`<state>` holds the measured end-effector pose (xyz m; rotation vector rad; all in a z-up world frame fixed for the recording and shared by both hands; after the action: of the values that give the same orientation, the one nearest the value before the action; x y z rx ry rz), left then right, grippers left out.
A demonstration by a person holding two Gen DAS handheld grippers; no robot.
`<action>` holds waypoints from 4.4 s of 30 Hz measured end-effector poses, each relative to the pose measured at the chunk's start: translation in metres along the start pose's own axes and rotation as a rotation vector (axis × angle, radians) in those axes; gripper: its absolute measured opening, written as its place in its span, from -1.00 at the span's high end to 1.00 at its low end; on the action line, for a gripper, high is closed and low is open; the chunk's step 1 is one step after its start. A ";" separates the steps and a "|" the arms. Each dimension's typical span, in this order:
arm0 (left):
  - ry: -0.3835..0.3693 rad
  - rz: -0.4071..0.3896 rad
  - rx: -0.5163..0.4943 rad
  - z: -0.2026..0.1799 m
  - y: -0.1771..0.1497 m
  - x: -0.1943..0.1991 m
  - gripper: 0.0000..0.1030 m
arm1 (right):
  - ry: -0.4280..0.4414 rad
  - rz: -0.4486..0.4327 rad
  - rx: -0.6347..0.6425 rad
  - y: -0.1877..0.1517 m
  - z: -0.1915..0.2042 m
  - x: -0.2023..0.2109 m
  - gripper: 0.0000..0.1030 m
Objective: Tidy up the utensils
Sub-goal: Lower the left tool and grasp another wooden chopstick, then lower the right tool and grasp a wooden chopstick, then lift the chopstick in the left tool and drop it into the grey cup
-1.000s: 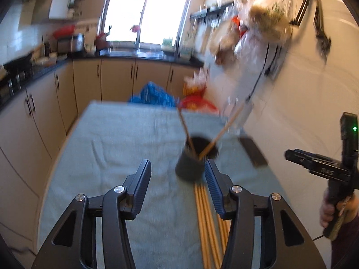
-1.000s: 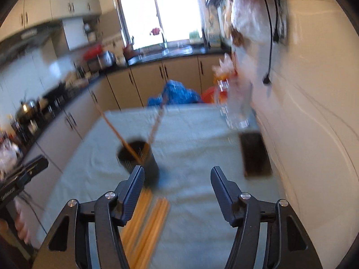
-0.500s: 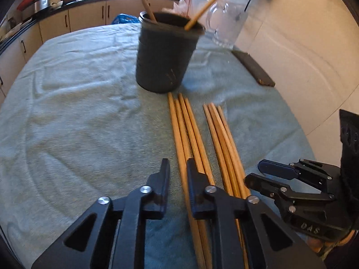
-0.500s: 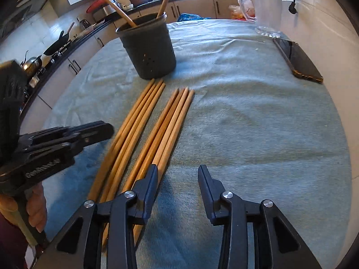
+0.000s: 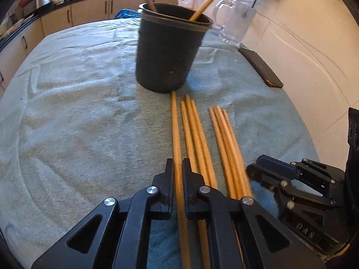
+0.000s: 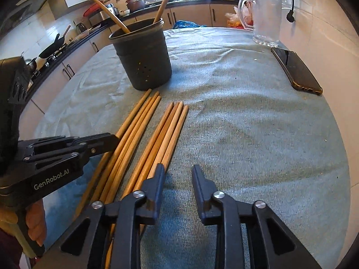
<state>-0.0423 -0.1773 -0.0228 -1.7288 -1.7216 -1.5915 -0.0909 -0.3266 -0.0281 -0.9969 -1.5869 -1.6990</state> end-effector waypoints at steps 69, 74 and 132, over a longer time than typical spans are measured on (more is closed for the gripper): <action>0.039 0.134 0.110 0.044 0.005 0.013 0.86 | -0.114 0.188 0.040 0.037 -0.011 -0.027 0.63; 0.042 0.118 0.079 0.040 0.004 0.013 0.88 | -0.127 0.186 0.038 0.046 -0.008 -0.034 0.81; 0.068 -0.500 -0.189 -0.075 0.048 0.242 0.88 | 0.033 -0.474 -0.032 0.075 -0.002 0.203 0.86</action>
<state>-0.1088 -0.1108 0.2175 -1.3573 -2.1462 -2.0445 -0.1371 -0.3239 0.1833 -0.6316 -1.8839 -2.0407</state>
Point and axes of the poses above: each gripper's, at about its wrist camera, not at the fingertips, and x roughly against the way its jaws point, z to its left, y to its top, the point moved 5 cm from there along -x, roughly the way its jaws point, and after that the axes turned 12 degrees about -y, right-handed, at the moved point
